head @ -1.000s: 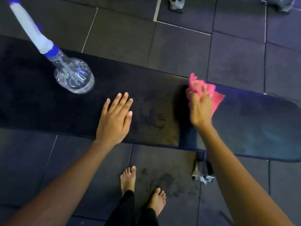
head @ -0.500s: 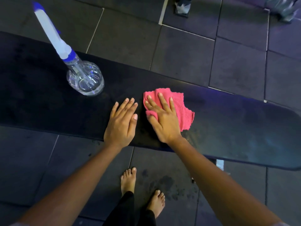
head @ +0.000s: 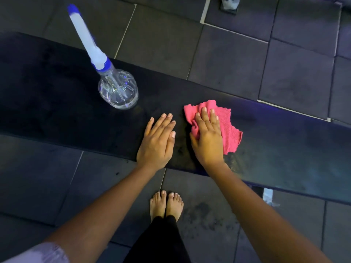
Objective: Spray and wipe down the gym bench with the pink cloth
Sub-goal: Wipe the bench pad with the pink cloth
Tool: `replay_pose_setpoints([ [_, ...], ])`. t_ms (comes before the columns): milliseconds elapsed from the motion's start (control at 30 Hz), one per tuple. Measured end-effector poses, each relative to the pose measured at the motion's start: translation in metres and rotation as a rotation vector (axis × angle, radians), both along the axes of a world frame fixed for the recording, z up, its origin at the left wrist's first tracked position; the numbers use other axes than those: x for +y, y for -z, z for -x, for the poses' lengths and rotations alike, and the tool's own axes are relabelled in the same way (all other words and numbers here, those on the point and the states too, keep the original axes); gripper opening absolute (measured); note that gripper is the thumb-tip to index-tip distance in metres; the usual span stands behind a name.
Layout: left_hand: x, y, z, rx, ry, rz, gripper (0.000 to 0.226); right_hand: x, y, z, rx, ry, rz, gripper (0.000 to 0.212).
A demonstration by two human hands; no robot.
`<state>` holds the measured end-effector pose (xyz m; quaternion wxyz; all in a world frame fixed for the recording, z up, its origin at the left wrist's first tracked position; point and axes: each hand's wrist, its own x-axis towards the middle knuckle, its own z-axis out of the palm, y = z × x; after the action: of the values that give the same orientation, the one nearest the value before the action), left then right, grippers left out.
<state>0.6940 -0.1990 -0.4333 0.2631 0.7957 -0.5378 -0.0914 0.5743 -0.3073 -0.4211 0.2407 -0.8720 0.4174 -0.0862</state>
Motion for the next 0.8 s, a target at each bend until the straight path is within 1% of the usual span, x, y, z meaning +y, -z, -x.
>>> replay_pose_setpoints([
  [67, 0.0, 0.0, 0.0, 0.001, -0.007, -0.003, 0.041, 0.0, -0.005, 0.008, -0.069, -0.028, -0.08, 0.037],
  [200, -0.001, -0.001, -0.001, 0.012, 0.0, -0.032, 0.042, 0.013, -0.017, 0.037, -0.158, -0.211, -0.147, 0.029],
  [267, -0.001, -0.002, -0.001, 0.015, 0.0, -0.049, 0.042, 0.025, -0.021, 0.05, -0.228, -0.186, -0.27, 0.027],
  [300, -0.001, -0.003, -0.001, 0.017, 0.001, -0.057, 0.042, 0.03, -0.025, 0.053, -0.276, -0.105, -0.378, 0.028],
  [333, -0.001, -0.004, 0.0, 0.023, 0.002, -0.064, 0.043, 0.033, -0.031, 0.053, -0.346, 0.038, -0.503, 0.027],
  [400, -0.002, -0.006, -0.001, 0.052, 0.001, -0.072, 0.043, 0.028, -0.05, 0.05, -0.593, 0.38, -0.752, 0.018],
  [433, -0.001, -0.008, -0.001, 0.069, 0.003, -0.081, 0.044, 0.02, -0.059, 0.05, -0.739, 0.544, -0.825, 0.02],
  [467, -0.001, -0.01, -0.001, 0.077, 0.01, -0.095, 0.045, 0.006, -0.067, 0.052, -0.851, 0.679, -0.817, 0.026],
  [500, -0.001, -0.011, -0.001, 0.07, 0.023, -0.112, 0.046, -0.011, -0.072, 0.059, -0.923, 0.767, -0.746, 0.033],
  [533, 0.0, -0.012, -0.002, 0.052, 0.038, -0.128, 0.047, -0.03, -0.077, 0.065, -0.952, 0.814, -0.656, 0.035],
  [567, 0.0, -0.012, -0.003, 0.028, 0.052, -0.14, 0.048, -0.05, -0.08, 0.069, -0.943, 0.818, -0.581, 0.03],
  [600, 0.0, -0.013, -0.005, 0.003, 0.057, -0.148, 0.049, -0.069, -0.08, 0.071, -0.888, 0.809, -0.514, 0.022],
  [667, -0.001, -0.013, -0.007, -0.031, 0.048, -0.157, 0.049, -0.098, -0.069, 0.071, -0.668, 0.723, -0.374, 0.021],
  [733, -0.003, -0.013, -0.006, -0.033, 0.025, -0.17, 0.05, -0.11, -0.051, 0.066, -0.441, 0.556, -0.252, 0.018],
  [800, -0.003, -0.012, -0.002, -0.026, 0.011, -0.18, 0.051, -0.102, -0.03, 0.057, -0.188, 0.323, -0.152, 0.023],
])
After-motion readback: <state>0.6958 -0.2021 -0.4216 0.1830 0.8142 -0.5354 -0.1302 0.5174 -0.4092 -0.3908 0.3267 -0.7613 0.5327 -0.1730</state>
